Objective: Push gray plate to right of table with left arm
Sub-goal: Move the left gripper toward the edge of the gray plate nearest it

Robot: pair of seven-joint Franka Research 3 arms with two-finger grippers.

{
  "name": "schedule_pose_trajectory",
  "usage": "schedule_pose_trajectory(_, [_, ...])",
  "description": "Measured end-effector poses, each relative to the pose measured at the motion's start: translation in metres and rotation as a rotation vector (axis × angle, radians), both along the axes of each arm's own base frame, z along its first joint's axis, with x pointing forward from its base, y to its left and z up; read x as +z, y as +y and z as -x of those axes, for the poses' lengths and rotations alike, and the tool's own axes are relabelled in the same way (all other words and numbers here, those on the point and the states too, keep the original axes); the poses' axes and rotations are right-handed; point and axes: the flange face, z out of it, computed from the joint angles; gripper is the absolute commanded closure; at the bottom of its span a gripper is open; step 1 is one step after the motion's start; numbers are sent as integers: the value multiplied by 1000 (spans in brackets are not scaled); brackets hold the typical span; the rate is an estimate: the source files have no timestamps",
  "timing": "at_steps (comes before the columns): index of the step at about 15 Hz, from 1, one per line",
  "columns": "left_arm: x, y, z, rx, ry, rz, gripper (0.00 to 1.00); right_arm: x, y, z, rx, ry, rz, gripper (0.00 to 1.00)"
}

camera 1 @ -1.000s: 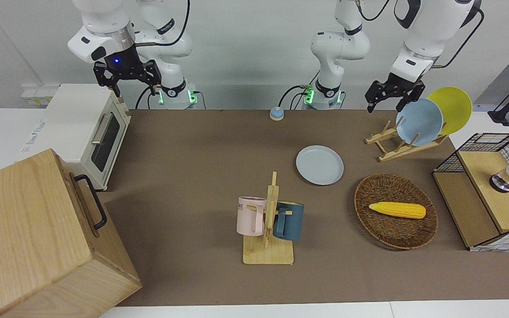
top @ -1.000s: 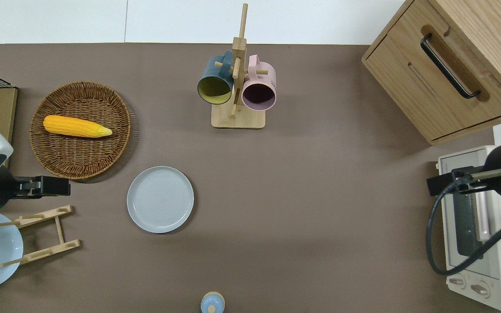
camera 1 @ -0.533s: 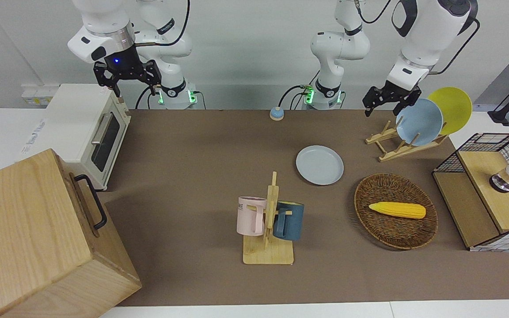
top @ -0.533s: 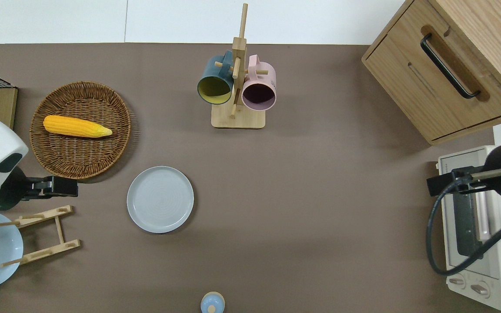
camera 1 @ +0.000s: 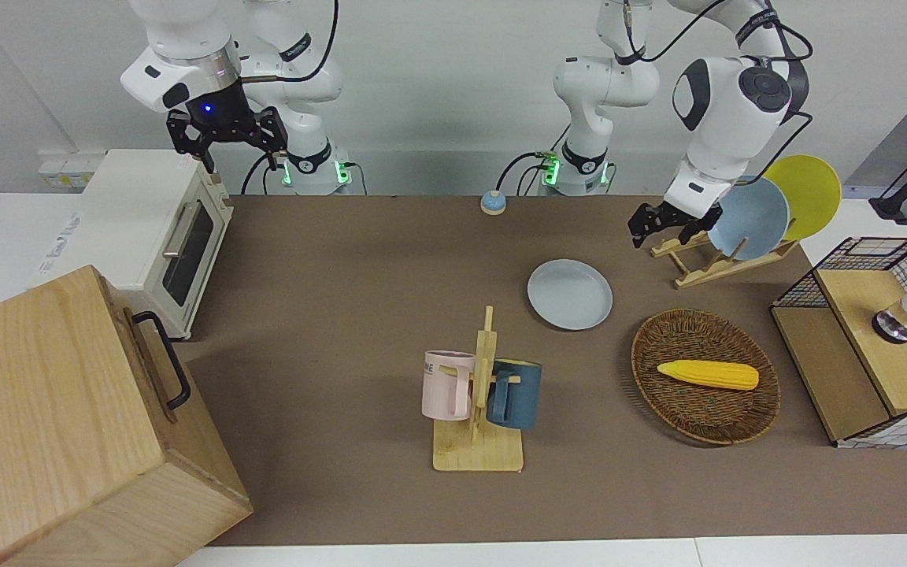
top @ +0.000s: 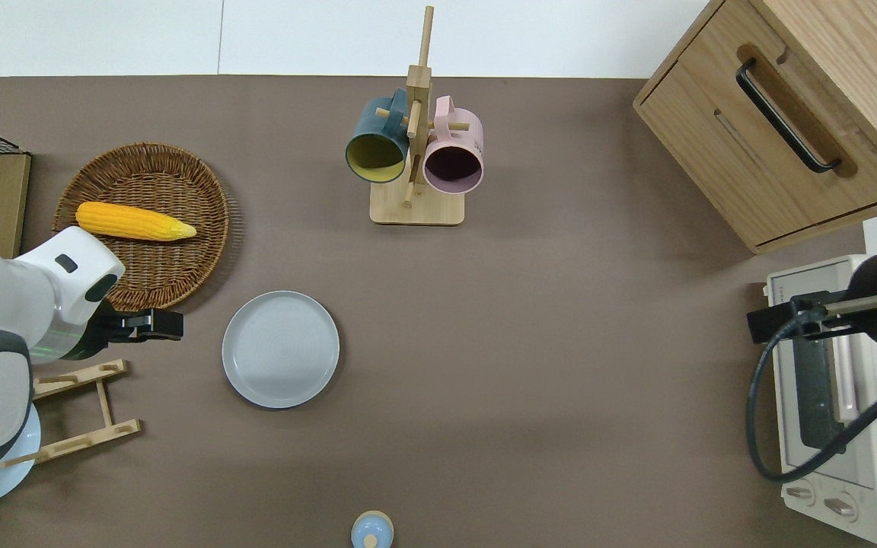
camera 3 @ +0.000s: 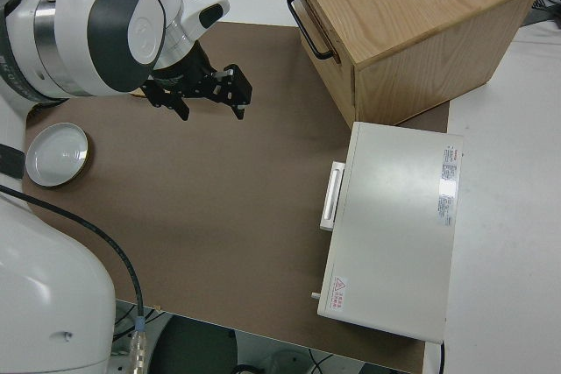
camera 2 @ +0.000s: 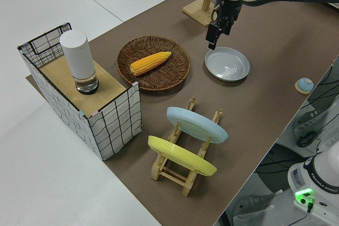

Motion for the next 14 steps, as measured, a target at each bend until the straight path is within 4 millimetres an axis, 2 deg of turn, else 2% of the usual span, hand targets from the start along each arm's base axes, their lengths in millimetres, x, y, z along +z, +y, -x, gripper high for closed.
schedule_pose_trajectory(10, [-90, -6, -5, 98, -8, 18, 11, 0, 0, 0, 0, 0, 0, 5])
schedule_pose_trajectory(14, [-129, -20, -6, 96, -10, 19, 80, 0, 0, 0, 0, 0, 0, 5])
